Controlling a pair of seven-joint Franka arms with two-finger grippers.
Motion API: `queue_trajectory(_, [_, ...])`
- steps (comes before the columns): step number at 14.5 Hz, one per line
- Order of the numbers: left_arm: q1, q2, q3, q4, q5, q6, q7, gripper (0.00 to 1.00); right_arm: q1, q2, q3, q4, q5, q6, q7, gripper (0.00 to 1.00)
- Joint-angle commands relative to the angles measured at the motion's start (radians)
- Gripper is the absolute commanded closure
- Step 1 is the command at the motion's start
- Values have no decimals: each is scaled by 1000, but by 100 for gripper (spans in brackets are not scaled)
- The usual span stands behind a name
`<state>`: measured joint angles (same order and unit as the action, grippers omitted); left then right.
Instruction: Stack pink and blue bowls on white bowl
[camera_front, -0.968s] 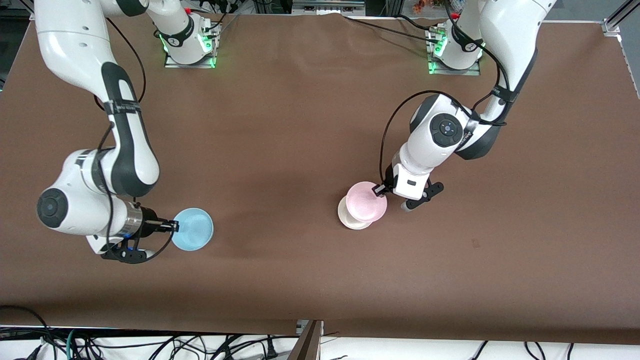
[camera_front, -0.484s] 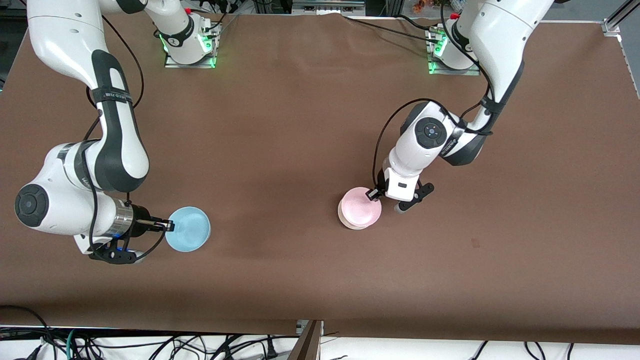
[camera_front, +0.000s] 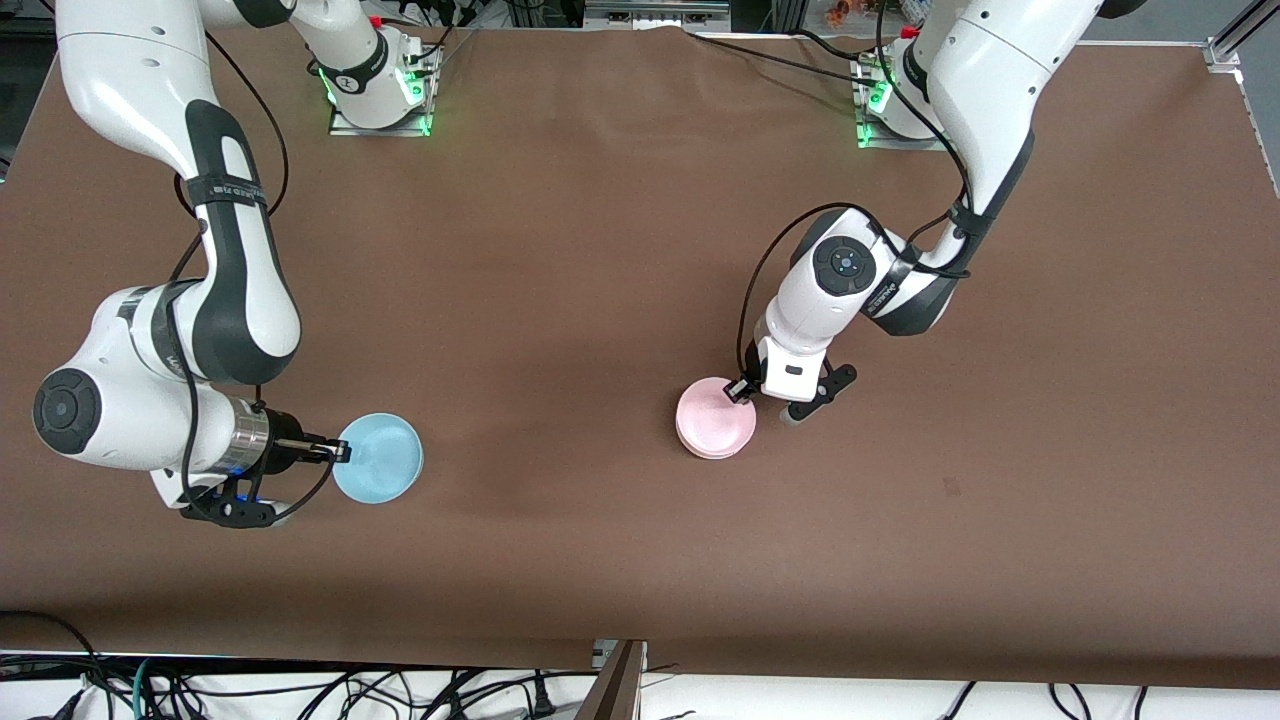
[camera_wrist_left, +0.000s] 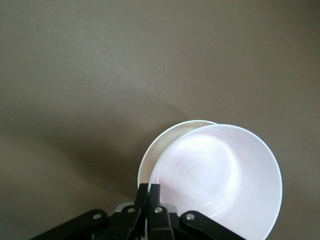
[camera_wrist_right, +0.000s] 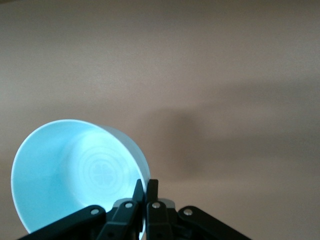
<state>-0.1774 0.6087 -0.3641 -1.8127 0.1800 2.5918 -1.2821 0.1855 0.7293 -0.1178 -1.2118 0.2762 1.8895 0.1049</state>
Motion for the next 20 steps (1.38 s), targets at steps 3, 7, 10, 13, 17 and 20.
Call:
queue_trajectory(3, [-20, 19, 14, 23, 27, 18, -32, 100, 0, 13, 4, 28, 11, -9, 13, 100])
queue_trajectory(7, [-20, 19, 16, 26, 27, 18, -32, 99, 6, 13, 4, 28, 12, -3, 44, 100])
queue_trajectory(10, [-20, 22, 19, 35, 27, 18, -32, 91, 6, 13, 4, 28, 14, -1, 45, 100])
queue_trajectory(13, [-20, 25, 19, 36, 27, 18, -31, 84, 12, 13, 4, 28, 14, -1, 49, 100])
queue_trajectory(17, [-20, 25, 19, 38, 27, 18, -31, 82, 14, 15, 4, 28, 14, 0, 50, 100])
queue_trajectory(20, [-19, 23, 19, 58, 27, 18, -32, 80, 18, 15, 4, 28, 14, 0, 53, 100])
